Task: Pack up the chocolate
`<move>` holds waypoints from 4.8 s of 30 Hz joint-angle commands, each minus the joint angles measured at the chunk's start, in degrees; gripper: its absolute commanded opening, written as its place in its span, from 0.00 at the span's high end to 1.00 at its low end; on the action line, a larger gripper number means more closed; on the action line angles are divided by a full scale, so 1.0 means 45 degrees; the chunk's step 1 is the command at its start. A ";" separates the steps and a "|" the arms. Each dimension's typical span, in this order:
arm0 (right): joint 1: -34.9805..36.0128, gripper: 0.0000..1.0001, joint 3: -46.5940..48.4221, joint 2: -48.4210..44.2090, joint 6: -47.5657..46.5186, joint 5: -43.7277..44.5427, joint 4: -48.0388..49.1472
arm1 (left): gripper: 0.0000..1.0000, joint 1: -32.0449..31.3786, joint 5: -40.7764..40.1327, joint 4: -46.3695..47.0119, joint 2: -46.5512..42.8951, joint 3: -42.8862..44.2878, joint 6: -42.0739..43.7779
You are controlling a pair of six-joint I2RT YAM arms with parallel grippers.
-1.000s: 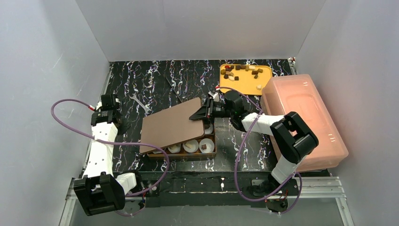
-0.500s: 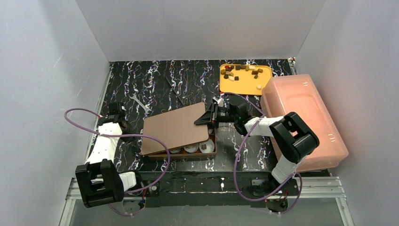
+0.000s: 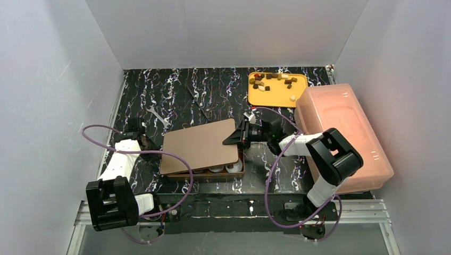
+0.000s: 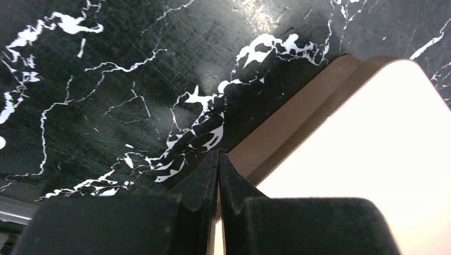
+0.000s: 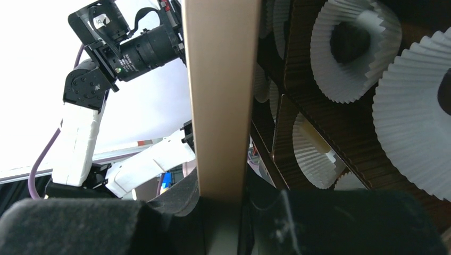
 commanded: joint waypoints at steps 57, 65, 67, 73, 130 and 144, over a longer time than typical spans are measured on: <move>-0.0093 0.38 0.1265 -0.3337 -0.5515 0.3307 -1.0187 | 1.00 -0.0890 0.1048 -0.0704 -0.0981 0.0441 0.0349; -0.0221 0.36 0.1168 -0.3898 -0.5864 0.3700 -1.1048 | 1.00 -0.0976 0.1183 -0.0741 -0.0988 0.0459 0.0492; -0.0249 0.34 0.1165 -0.4092 -0.5989 0.3892 -1.1405 | 1.00 -0.1008 0.1186 -0.0778 -0.1017 0.0473 0.0555; -0.0260 0.30 0.1282 -0.4729 -0.6498 0.4587 -1.2674 | 1.00 -0.1163 0.1163 -0.0921 -0.1017 0.0553 0.0738; 0.2238 0.24 0.9265 -0.1690 -1.0106 0.8090 -1.6571 | 1.00 -0.4319 -0.0148 -0.5072 -0.5866 0.1339 -0.1542; 0.1947 0.26 1.7210 0.5951 -1.3113 0.7700 -1.7521 | 1.00 -1.3179 -0.2948 -0.3658 -0.4189 -0.0158 -0.6332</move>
